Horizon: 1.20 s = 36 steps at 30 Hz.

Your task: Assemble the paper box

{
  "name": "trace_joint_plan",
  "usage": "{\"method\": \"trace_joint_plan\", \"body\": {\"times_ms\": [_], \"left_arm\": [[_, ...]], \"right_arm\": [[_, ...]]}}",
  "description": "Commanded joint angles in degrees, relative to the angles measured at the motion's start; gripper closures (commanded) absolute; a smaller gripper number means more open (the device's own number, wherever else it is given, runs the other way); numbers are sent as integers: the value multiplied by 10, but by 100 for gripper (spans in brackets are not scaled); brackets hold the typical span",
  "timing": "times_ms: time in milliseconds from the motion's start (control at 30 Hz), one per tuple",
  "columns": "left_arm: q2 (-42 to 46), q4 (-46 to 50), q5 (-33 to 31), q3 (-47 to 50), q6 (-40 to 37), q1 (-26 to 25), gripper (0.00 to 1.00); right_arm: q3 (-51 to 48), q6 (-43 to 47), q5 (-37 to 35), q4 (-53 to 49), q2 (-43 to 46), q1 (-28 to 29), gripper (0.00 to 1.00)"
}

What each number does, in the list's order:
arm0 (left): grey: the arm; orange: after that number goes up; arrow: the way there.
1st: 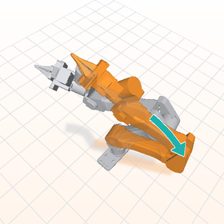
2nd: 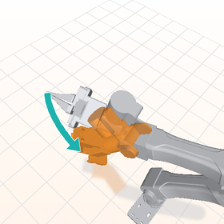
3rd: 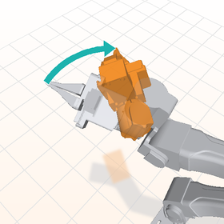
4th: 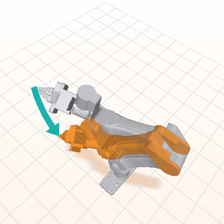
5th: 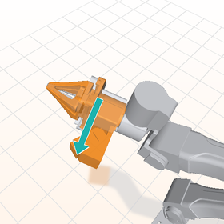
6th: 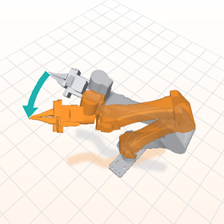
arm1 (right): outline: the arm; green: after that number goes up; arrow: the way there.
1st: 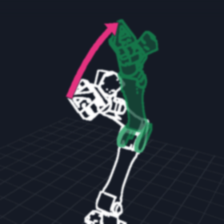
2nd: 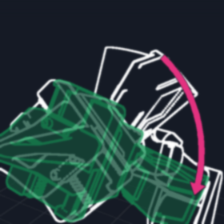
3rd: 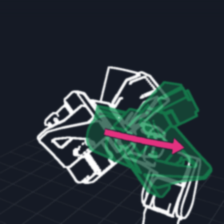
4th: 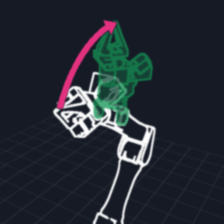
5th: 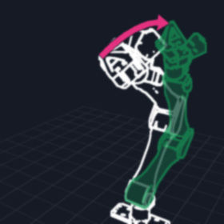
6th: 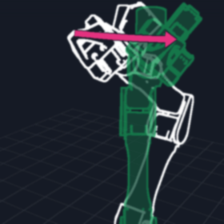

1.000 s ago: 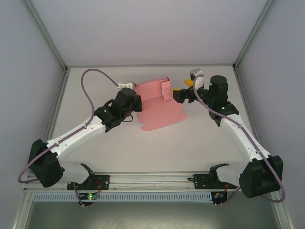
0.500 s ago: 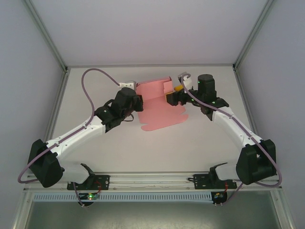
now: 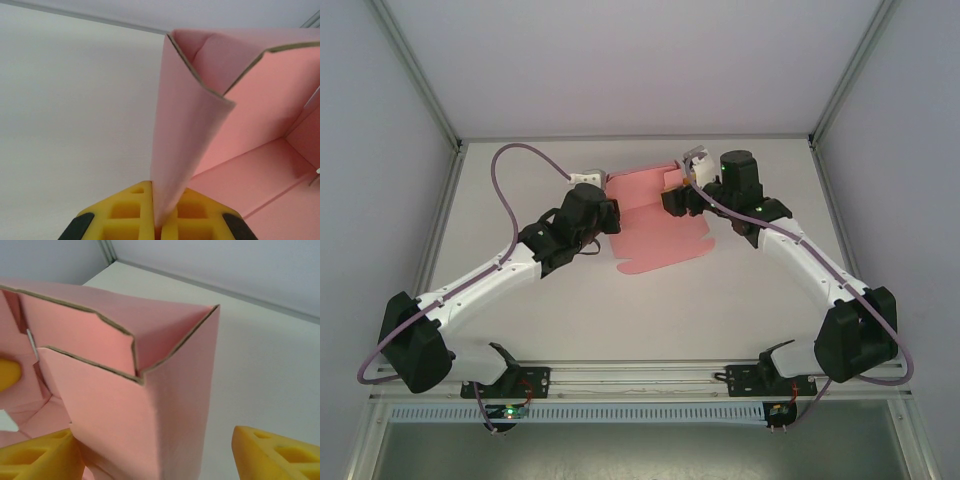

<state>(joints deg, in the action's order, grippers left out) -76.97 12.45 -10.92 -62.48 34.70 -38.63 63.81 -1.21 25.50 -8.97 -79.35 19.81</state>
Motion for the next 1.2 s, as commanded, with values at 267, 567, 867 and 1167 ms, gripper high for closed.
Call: {"method": "trace_joint_plan", "body": {"times_ms": [267,567,867,1167], "left_arm": [[7,-1,-11,-3,-2,-5,100],[14,-9,-9,9,-12,-4,100],[26,-41,12,28,-22,-4,100],[34,-60,44,31,-37,-3,100]], "right_arm": [[-37,-22,222,59,48,-74,16],[-42,-41,244,67,75,-117,11],[-84,-194,323,135,77,-238,26],[-72,-213,454,232,-23,-203,45]]}}
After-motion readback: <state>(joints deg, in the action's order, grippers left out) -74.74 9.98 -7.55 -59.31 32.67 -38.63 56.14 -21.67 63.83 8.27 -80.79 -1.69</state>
